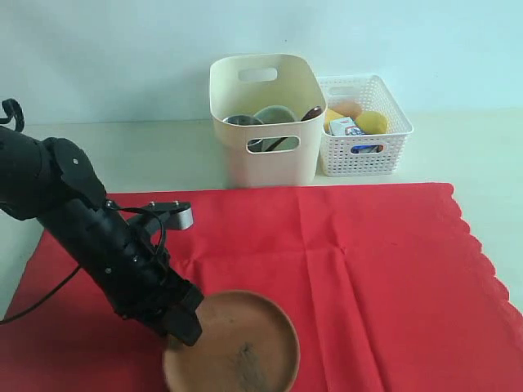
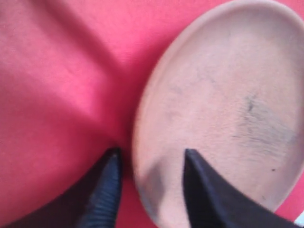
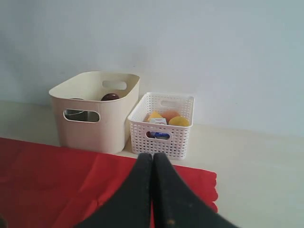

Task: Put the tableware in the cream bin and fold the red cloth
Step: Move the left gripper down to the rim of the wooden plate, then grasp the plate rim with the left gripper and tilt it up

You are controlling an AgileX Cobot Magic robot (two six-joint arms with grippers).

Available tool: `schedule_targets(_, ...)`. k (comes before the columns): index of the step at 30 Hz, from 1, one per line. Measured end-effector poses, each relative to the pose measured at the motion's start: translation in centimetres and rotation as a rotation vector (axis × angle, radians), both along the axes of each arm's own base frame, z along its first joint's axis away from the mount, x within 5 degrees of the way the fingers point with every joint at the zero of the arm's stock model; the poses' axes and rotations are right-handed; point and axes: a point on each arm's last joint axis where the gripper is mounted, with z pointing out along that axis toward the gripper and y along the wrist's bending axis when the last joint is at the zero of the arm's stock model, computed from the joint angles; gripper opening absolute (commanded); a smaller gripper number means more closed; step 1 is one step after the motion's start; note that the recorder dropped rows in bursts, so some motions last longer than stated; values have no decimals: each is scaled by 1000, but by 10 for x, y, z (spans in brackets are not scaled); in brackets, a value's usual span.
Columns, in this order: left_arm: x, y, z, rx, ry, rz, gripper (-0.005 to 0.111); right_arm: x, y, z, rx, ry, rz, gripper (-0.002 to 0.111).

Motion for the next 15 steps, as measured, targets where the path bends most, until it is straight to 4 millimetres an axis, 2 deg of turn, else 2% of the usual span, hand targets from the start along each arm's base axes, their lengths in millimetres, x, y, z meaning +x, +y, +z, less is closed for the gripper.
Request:
schedule_targets(8, 0, -2, -3, 2, 1, 9, 0, 0, 0, 0, 17, 4, 3, 0)
schedule_targets(15, 1, -1, -2, 6, -17, 11, 0, 0, 0, 0, 23, 5, 3, 0)
